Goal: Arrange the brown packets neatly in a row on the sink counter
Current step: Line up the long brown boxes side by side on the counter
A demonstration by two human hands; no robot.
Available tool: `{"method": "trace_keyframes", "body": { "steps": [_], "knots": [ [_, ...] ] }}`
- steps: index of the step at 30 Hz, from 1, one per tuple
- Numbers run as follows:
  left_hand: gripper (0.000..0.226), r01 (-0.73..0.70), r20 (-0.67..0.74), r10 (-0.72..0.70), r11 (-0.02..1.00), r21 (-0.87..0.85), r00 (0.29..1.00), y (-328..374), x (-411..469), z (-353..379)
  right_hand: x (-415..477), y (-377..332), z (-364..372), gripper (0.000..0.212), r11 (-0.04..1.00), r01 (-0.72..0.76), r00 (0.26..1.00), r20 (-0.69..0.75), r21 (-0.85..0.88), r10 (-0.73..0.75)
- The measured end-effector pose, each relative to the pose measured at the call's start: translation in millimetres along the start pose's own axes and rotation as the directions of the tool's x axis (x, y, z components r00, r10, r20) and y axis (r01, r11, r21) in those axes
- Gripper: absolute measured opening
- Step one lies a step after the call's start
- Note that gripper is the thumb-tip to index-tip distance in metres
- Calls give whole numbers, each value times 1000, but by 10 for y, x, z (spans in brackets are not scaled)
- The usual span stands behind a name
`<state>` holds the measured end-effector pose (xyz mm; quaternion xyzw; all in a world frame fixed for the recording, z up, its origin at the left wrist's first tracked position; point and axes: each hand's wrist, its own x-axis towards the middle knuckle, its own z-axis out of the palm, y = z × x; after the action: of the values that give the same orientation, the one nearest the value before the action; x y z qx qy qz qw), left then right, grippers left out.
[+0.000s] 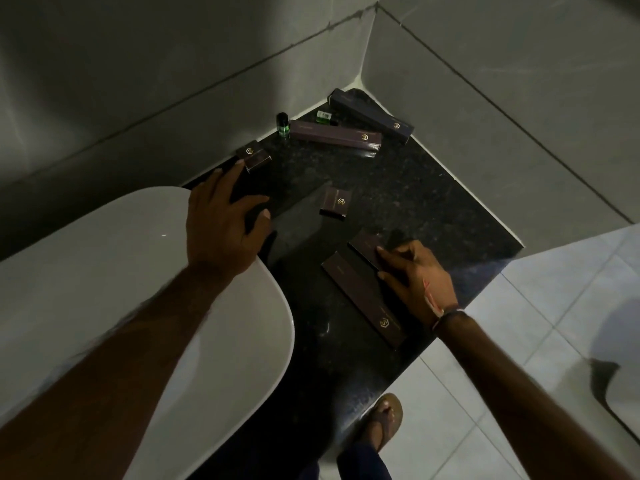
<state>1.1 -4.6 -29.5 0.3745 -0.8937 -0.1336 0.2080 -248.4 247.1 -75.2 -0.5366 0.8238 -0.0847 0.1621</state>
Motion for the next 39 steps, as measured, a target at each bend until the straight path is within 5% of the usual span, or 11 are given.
{"method": "trace_keyframes", "body": {
  "steps": [23,30,39],
  "knots": [
    [38,-5,-37,4,1000,-25,999,3,-31,28,-67,-104,-2,57,998,-53,998,-20,31,53],
    [40,-4,-41,2,998,-56,999,-9,-22,37,241,-289,-296,60,992,-77,962,-253,99,100],
    [42,-3,-31,1,997,-79,1000,-17,-24,42,1197,-588,-301,61,1000,11,1000,-11,-23,-12]
  ]
}}
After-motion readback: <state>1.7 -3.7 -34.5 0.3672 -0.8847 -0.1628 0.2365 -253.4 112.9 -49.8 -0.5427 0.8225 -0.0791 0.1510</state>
